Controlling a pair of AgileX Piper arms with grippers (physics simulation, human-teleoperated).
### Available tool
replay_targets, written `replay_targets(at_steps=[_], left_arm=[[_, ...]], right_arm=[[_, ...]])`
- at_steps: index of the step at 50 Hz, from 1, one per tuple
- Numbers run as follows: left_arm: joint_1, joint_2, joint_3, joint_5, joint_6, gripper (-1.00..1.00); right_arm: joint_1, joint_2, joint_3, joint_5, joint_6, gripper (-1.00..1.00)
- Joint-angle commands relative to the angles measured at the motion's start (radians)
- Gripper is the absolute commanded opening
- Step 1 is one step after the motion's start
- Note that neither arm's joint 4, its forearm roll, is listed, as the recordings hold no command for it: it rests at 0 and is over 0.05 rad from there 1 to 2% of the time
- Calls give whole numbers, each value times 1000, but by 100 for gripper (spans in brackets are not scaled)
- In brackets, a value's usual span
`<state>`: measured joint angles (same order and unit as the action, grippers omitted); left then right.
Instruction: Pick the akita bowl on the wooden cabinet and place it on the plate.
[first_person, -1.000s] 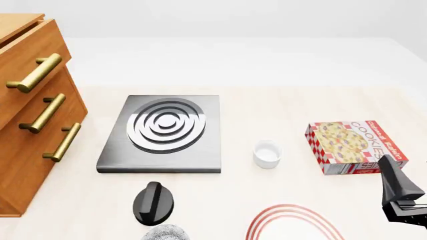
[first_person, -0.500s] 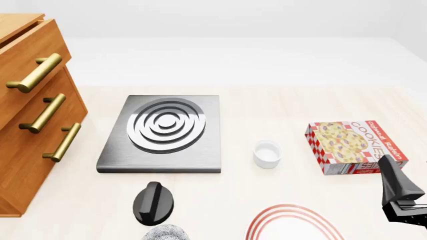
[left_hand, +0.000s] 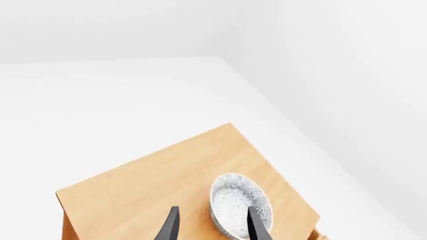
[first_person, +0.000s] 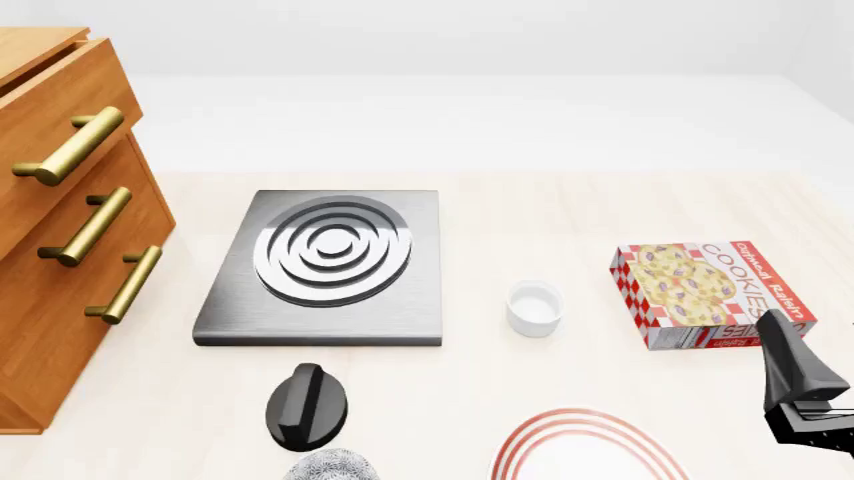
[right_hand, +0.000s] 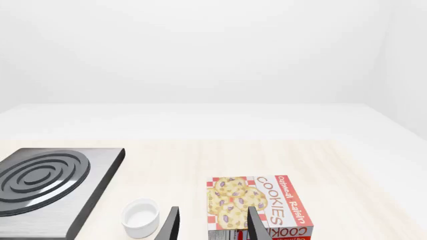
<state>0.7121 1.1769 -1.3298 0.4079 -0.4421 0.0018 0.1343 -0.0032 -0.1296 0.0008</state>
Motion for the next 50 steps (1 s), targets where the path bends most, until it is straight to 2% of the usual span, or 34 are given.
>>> replay_targets(at_steps=[1,22,50], left_arm=[[-2,39,-10,-10,-10,100],[4,88,20,-51,-29,100],[-1,129,2,-63,-18,100]], right_arm=[[0,0,0,0,0,100],[0,0,0,0,0,100],[0,0,0,0,0,100]])
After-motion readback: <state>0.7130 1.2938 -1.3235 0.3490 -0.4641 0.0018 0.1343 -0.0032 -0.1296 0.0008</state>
